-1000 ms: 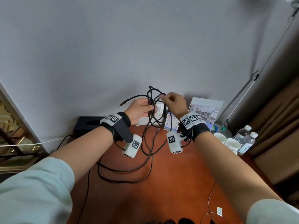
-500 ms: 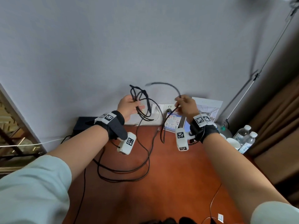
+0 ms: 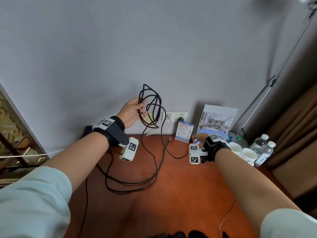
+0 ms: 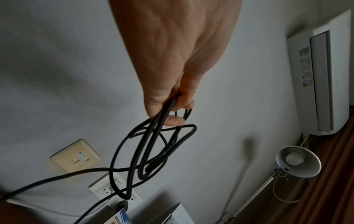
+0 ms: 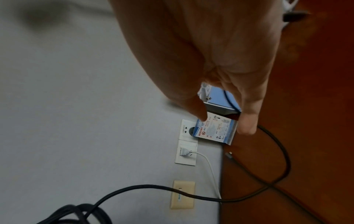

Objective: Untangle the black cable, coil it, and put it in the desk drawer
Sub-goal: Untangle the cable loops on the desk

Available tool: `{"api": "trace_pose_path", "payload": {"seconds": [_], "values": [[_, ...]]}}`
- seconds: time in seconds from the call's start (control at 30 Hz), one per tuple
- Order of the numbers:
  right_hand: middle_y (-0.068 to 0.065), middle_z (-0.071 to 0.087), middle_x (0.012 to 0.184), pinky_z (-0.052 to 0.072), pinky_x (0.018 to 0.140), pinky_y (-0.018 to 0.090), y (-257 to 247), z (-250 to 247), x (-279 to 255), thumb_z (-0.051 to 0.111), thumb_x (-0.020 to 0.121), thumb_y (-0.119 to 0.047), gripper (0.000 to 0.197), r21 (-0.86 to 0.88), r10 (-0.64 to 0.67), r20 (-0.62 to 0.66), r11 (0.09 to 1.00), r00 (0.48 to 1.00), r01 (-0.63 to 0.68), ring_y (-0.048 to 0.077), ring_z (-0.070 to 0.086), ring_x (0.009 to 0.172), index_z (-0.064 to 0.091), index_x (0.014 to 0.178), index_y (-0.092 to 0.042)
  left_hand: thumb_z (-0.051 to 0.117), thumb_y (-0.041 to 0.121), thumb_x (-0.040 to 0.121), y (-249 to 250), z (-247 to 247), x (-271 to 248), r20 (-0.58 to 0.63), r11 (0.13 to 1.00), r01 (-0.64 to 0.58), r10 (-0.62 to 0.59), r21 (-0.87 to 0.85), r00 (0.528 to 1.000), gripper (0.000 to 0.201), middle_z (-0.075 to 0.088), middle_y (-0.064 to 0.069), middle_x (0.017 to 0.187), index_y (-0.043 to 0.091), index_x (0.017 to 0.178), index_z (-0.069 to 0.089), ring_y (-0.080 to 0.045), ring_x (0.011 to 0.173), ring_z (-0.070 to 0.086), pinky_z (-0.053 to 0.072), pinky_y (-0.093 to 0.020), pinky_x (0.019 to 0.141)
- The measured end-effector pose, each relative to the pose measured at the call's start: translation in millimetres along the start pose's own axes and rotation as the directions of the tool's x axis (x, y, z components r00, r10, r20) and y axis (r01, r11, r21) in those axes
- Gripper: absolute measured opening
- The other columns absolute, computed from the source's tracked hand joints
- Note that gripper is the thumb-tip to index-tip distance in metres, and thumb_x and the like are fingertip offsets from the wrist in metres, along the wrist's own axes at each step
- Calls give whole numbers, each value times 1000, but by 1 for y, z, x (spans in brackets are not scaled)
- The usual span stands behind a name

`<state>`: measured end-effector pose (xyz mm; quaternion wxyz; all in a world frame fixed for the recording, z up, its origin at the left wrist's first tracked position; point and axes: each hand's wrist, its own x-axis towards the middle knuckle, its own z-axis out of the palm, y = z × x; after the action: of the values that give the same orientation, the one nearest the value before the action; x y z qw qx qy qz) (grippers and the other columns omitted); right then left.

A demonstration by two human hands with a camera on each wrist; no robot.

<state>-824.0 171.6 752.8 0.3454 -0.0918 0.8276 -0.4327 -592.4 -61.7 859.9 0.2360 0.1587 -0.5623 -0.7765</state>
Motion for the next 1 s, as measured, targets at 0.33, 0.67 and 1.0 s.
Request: {"api": "trace_pose_path", "payload": {"seconds": [0.33, 0.67, 1.0], "values": [[15, 47, 141, 34, 102, 37, -62, 41, -52, 50, 99, -26, 47, 236, -345, -43, 908, 937, 345, 22, 46, 121, 42, 141, -8, 34, -2, 95, 13, 2, -9, 190, 993, 26, -4, -115, 982, 28, 47, 2, 72, 3, 110, 57, -6, 53, 37, 36, -24, 66], [2, 52, 80, 48, 62, 21, -110, 60, -68, 44, 98, -1, 16, 378, -577, -153, 716, 803, 587, 12, 55, 59, 56, 106, -9, 45, -7, 79, 4, 24, -21, 512, 943, -20, -163, 332, 843, 36, 59, -4, 91, 3, 112, 55, -16, 85, 50, 39, -28, 77], [4, 51, 77, 37, 67, 26, -101, 54, -82, 44, 100, -16, 14, 284, -729, 95, 673, 678, 683, 14, 47, 71, 56, 91, -15, 45, -5, 90, -2, 35, -4, 404, 429, -384, 47, 818, 913, 41, 50, 2, 123, 22, 119, 53, -12, 107, 50, 39, -25, 94]]}}
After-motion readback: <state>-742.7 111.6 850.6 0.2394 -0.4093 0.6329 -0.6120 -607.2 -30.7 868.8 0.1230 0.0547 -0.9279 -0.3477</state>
